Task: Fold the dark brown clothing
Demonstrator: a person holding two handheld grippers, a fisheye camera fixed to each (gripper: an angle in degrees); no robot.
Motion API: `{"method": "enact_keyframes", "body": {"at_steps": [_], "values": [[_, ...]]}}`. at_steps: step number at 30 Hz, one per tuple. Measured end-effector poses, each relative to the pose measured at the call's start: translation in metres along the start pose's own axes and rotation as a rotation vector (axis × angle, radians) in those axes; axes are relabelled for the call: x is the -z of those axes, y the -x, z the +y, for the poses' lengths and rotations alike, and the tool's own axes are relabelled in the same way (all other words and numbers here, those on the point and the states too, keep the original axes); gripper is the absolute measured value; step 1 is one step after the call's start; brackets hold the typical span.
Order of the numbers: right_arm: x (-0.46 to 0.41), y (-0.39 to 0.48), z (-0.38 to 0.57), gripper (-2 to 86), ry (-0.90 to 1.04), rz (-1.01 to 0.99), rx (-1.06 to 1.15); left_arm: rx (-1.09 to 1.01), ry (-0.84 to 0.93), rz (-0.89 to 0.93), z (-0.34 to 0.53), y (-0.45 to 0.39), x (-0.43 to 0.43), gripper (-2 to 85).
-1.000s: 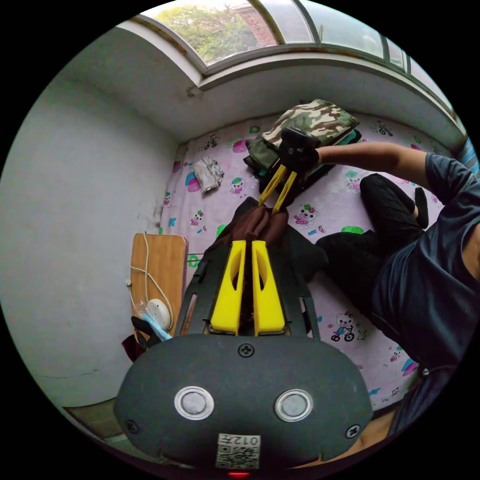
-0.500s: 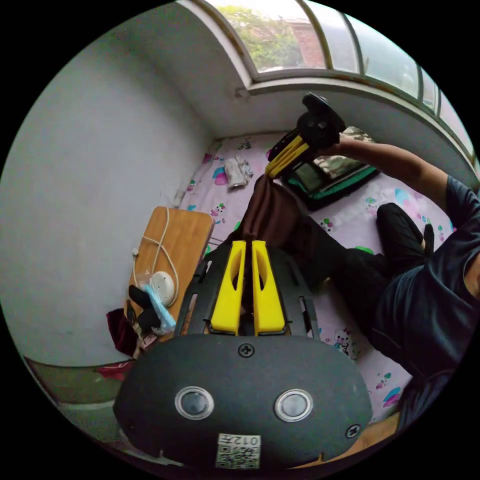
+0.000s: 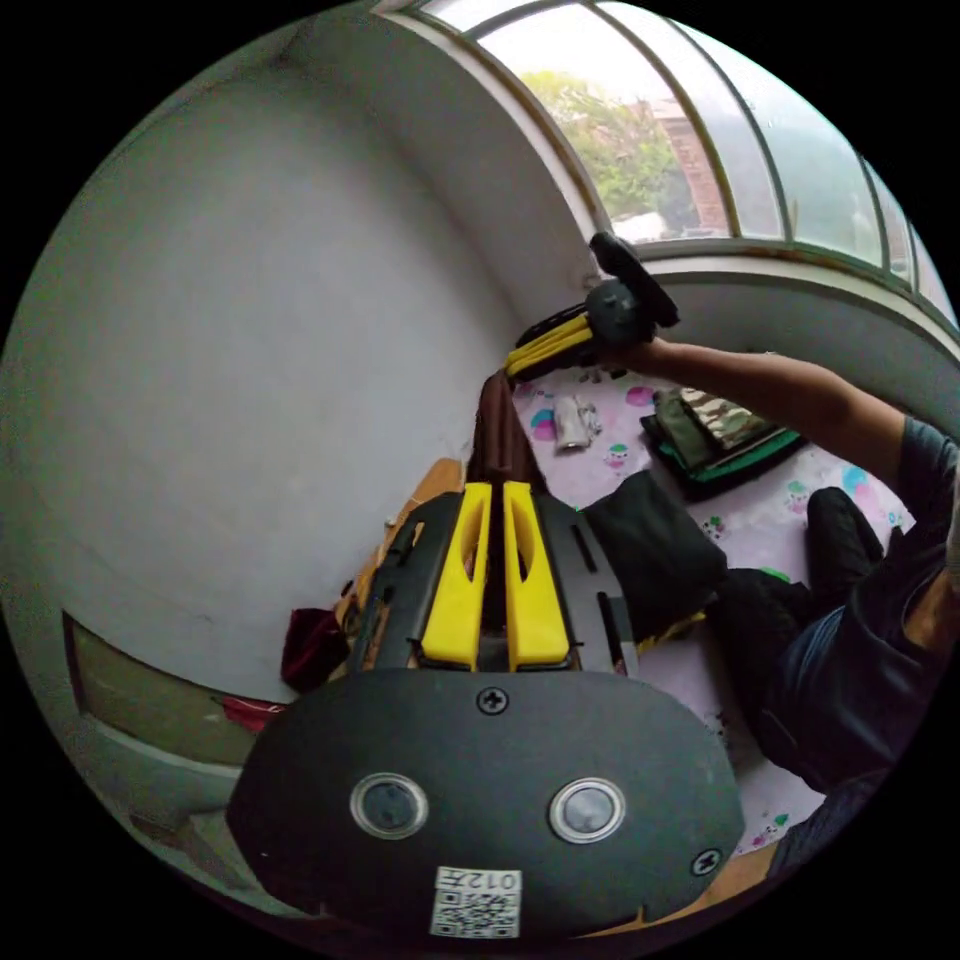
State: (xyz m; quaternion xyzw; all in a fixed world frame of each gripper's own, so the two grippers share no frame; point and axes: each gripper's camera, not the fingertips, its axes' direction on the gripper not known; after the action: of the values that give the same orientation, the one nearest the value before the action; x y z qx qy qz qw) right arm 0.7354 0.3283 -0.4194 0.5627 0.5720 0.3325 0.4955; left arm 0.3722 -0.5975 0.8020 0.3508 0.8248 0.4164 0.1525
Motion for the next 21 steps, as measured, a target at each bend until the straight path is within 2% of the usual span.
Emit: {"method": "enact_keyframes", "body": {"at_steps": [5, 9, 12, 16, 21], "values": [[0.004, 0.006, 0.071, -1.0, 0.093, -0.083, 0.035, -0.075, 0.019, 0.177, 0.018, -0.108, -0.037, 0.2], [-0.011, 0.027, 0.178, -1.0, 0.267, -0.205, -0.034, -0.144, 0.134, 0.355, 0.048, -0.225, -0.114, 0.2], [-0.010, 0.035, 0.237, -1.0, 0.310, -0.230, -0.127, -0.140, 0.154, 0.417, 0.059, -0.265, -0.136, 0.1], [0.006, 0.022, 0.281, -1.0, 0.233, -0.280, -0.269, -0.167, 0.187, 0.343, 0.061, -0.289, -0.137, 0.1], [0.008, 0.012, 0.296, -1.0, 0.206, -0.298, -0.315, -0.206, 0.220, 0.269, 0.065, -0.320, -0.140, 0.2]]}}
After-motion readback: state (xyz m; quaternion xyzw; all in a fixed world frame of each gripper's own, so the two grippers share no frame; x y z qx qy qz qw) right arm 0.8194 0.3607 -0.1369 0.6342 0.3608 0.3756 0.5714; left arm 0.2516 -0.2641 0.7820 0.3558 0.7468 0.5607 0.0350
